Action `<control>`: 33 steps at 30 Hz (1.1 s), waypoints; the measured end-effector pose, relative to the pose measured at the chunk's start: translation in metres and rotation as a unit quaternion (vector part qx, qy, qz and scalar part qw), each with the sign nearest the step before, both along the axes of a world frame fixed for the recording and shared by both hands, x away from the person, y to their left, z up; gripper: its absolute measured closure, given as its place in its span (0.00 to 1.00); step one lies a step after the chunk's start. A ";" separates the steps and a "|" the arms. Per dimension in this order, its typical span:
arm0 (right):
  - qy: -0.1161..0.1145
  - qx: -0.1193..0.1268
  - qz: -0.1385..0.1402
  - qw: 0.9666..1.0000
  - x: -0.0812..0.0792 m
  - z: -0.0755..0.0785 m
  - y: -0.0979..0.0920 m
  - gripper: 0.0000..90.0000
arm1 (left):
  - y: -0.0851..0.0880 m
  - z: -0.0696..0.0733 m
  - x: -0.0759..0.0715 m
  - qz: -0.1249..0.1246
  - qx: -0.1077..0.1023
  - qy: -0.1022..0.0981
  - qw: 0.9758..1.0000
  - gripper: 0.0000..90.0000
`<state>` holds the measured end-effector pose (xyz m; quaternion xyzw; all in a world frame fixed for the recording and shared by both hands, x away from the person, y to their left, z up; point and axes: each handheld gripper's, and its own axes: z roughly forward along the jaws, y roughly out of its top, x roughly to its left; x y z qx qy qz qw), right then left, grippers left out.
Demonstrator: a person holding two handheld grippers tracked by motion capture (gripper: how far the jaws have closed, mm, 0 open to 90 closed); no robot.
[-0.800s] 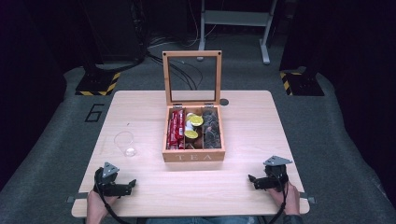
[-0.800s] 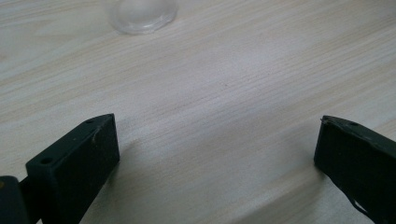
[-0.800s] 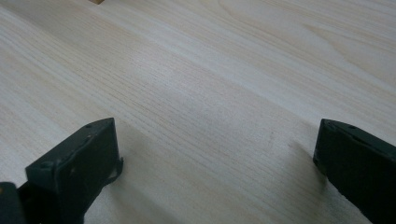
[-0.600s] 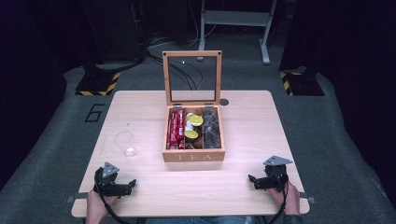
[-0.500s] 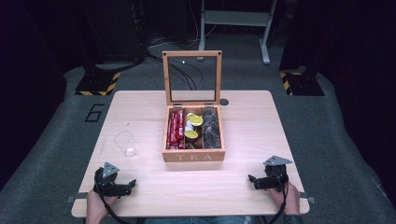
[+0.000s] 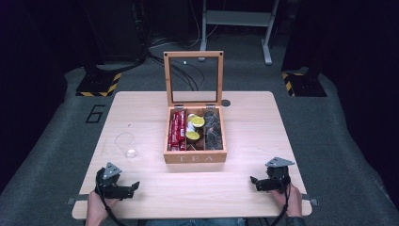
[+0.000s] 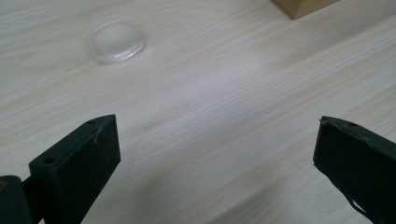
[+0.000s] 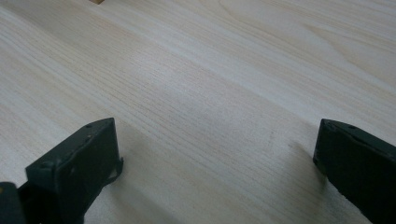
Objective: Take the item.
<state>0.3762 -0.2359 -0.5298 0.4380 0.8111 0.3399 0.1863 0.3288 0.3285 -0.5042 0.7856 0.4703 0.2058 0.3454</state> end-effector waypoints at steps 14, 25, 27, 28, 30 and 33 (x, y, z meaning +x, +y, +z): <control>0.000 0.001 -0.002 1.000 0.000 0.000 0.000 0.00 | -0.028 0.031 0.012 -0.052 0.005 -0.001 0.999 0.02; 0.000 0.000 0.000 1.000 0.000 0.000 0.000 0.00 | -0.060 0.056 0.034 -0.102 0.000 -0.008 0.995 0.02; 0.000 0.001 0.000 1.000 0.000 0.000 0.000 0.00 | -0.062 0.059 0.036 -0.106 -0.003 -0.007 0.994 0.02; 0.000 0.000 0.000 1.000 0.000 0.000 0.000 0.00 | -0.064 0.061 0.038 -0.108 -0.004 -0.006 0.994 0.02; 0.000 0.000 0.000 1.000 0.000 0.000 0.000 0.00 | -0.067 0.065 0.043 -0.118 -0.005 -0.008 0.993 0.02; 0.000 0.001 -0.002 1.000 0.000 0.000 0.000 0.00 | -0.075 0.070 0.050 -0.121 -0.011 -0.010 0.993 0.02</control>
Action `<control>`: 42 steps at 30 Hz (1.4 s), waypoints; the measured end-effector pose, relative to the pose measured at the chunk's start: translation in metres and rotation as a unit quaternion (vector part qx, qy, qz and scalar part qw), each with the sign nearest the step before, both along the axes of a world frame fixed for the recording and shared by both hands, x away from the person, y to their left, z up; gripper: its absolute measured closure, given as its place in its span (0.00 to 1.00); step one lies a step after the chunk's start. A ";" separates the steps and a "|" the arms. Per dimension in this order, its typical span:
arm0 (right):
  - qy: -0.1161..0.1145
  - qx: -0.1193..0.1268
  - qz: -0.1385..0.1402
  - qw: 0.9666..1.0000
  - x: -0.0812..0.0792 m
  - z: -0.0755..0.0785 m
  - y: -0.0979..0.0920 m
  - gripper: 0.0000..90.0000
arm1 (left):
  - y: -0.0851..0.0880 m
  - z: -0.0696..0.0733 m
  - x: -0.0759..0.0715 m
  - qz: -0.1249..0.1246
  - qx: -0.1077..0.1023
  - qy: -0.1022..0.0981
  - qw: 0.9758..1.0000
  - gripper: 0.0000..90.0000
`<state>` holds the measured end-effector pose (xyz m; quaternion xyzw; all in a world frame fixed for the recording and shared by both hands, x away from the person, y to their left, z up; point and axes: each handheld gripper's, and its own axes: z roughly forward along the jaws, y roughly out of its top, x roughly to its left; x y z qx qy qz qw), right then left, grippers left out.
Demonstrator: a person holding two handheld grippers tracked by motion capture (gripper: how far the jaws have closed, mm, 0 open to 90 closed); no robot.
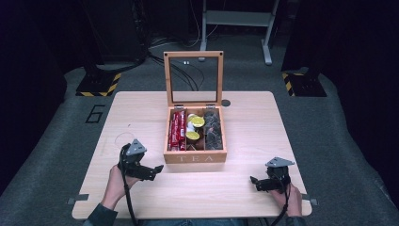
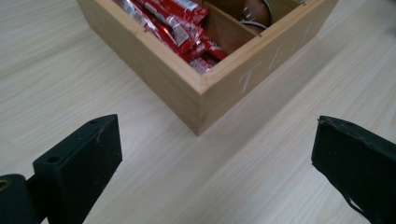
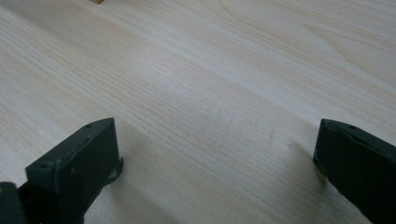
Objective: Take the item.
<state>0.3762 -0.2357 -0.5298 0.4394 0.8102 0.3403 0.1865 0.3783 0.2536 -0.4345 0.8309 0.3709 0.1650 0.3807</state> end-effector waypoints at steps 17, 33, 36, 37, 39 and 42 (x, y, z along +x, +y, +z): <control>0.000 -0.001 0.002 1.000 0.000 0.000 0.000 0.00 | -0.058 0.021 0.048 -0.054 -0.011 -0.002 0.998 0.04; 0.002 0.002 -0.001 1.000 0.000 0.000 0.000 0.00 | -0.113 0.028 0.084 -0.092 0.000 0.003 0.996 0.15; 0.003 0.001 0.000 1.000 0.000 0.000 0.000 0.00 | -0.123 0.029 0.091 -0.098 0.008 0.003 0.995 0.17; 0.000 0.000 0.002 1.000 0.000 0.000 0.000 0.00 | -0.127 0.029 0.093 -0.099 0.010 0.004 0.995 0.18; 0.000 0.000 0.002 1.000 0.000 0.000 0.000 0.00 | -0.133 0.029 0.096 -0.102 0.011 0.004 0.995 0.21; 0.001 0.001 0.001 1.000 0.000 0.000 0.000 0.00 | -0.146 0.029 0.102 -0.098 0.019 0.000 0.995 0.30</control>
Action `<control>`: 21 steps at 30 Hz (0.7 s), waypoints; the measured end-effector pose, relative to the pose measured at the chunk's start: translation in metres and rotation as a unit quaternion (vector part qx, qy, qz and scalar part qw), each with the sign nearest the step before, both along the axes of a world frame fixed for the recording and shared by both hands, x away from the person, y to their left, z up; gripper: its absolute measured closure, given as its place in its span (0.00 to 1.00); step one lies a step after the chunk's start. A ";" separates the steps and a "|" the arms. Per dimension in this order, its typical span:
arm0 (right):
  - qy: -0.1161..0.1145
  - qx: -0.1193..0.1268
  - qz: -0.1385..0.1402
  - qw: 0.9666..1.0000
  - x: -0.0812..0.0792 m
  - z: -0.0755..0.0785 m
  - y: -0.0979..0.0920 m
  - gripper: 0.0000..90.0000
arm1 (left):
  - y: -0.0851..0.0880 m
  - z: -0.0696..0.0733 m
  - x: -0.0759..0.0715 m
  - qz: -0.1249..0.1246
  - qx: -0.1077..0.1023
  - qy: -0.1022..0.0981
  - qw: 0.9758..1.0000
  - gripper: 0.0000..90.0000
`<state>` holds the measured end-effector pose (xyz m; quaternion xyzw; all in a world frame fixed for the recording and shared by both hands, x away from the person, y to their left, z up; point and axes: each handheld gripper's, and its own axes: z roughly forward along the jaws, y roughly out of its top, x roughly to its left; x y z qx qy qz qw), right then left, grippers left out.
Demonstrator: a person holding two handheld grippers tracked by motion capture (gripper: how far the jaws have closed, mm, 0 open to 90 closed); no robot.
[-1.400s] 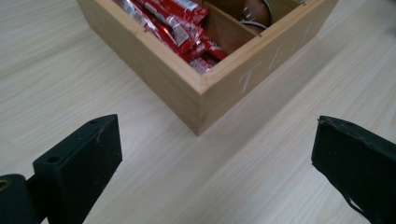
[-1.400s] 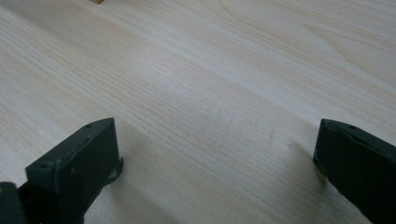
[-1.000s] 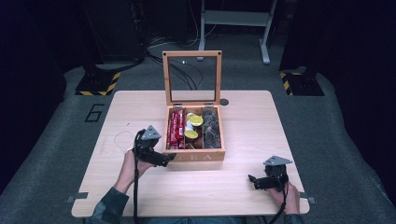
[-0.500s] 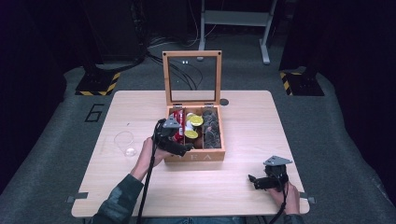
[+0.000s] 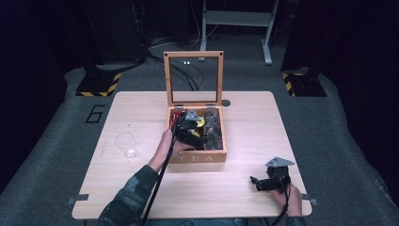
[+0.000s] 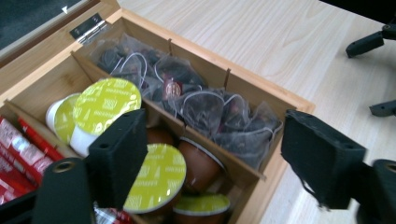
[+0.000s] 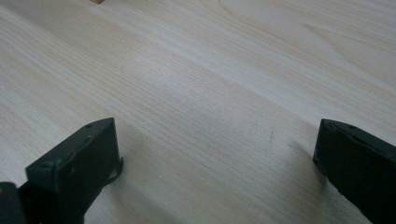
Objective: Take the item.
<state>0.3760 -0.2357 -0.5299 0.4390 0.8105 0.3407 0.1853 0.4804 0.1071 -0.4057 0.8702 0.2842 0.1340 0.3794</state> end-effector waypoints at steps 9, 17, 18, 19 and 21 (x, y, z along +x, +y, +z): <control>0.000 0.000 0.000 1.000 0.000 0.000 0.000 0.00 | -0.024 -0.008 0.015 0.000 0.028 0.008 1.000 0.42; -0.001 -0.002 0.002 1.000 0.000 0.000 0.000 0.00 | -0.036 -0.018 0.021 0.008 0.042 0.021 0.999 0.47; 0.002 0.001 -0.001 1.000 0.000 0.000 0.000 0.00 | -0.036 -0.019 0.022 0.009 0.046 0.019 0.999 0.48; -0.001 -0.001 0.001 1.000 0.000 0.000 0.000 0.00 | -0.037 -0.020 0.023 0.011 0.048 0.020 0.999 0.48; 0.000 -0.001 0.000 1.000 0.000 0.000 0.000 0.00 | -0.040 -0.023 0.025 0.010 0.053 0.021 0.998 0.49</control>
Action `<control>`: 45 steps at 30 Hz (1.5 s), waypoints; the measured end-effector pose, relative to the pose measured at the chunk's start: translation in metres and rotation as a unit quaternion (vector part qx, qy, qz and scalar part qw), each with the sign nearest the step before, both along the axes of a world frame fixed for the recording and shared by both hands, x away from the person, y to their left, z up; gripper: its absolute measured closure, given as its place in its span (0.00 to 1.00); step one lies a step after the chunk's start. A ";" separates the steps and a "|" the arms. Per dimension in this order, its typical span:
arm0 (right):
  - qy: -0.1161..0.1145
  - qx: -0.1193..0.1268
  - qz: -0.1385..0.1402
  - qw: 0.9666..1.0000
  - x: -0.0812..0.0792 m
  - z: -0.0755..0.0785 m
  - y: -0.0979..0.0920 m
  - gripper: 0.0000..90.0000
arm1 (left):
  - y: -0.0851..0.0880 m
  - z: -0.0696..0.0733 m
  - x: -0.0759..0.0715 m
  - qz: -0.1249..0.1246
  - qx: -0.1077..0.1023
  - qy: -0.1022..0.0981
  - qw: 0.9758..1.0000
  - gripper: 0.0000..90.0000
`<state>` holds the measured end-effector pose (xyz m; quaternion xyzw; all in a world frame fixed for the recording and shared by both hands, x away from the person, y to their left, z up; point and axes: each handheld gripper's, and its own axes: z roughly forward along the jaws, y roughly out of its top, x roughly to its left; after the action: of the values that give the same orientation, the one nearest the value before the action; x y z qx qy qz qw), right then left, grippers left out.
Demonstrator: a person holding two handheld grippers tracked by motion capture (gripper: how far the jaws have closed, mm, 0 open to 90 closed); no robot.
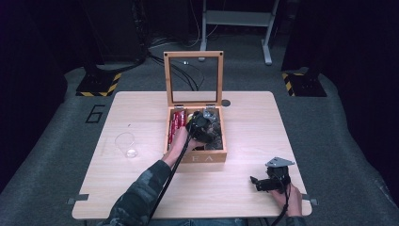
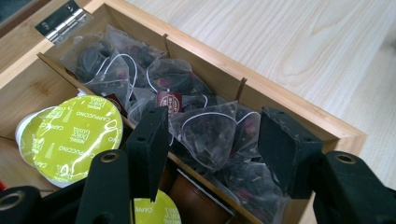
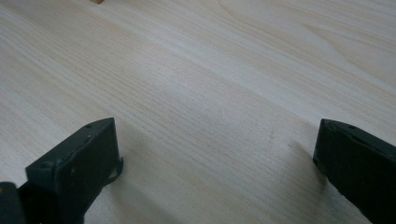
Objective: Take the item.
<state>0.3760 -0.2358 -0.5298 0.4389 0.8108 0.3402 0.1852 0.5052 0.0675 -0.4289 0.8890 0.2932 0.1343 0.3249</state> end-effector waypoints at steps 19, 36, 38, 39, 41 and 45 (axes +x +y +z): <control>-0.002 0.002 -0.004 1.000 0.000 0.000 0.001 0.00 | -0.020 -0.020 0.006 -0.008 0.056 0.009 0.998 0.81; -0.001 0.000 0.000 1.000 0.000 0.000 0.000 0.00 | -0.008 -0.003 0.001 -0.025 0.001 0.000 1.000 1.00; 0.001 0.002 -0.002 1.000 0.000 0.000 0.000 0.00 | -0.007 -0.002 0.001 -0.025 -0.002 0.001 1.000 1.00; -0.001 0.000 0.000 1.000 0.000 0.000 0.000 0.00 | -0.006 0.000 0.000 -0.027 -0.001 0.000 1.000 1.00; 0.001 0.001 -0.001 1.000 0.000 0.000 0.000 0.00 | -0.004 0.003 -0.001 -0.027 -0.005 -0.002 1.000 1.00; 0.000 0.000 0.000 1.000 0.000 0.000 0.000 0.00 | 0.003 0.011 -0.004 -0.029 -0.018 -0.010 0.999 1.00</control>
<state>0.3761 -0.2357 -0.5299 0.4389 0.8105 0.3406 0.1855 0.5008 0.0709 -0.4179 0.8897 0.2663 0.1285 0.3479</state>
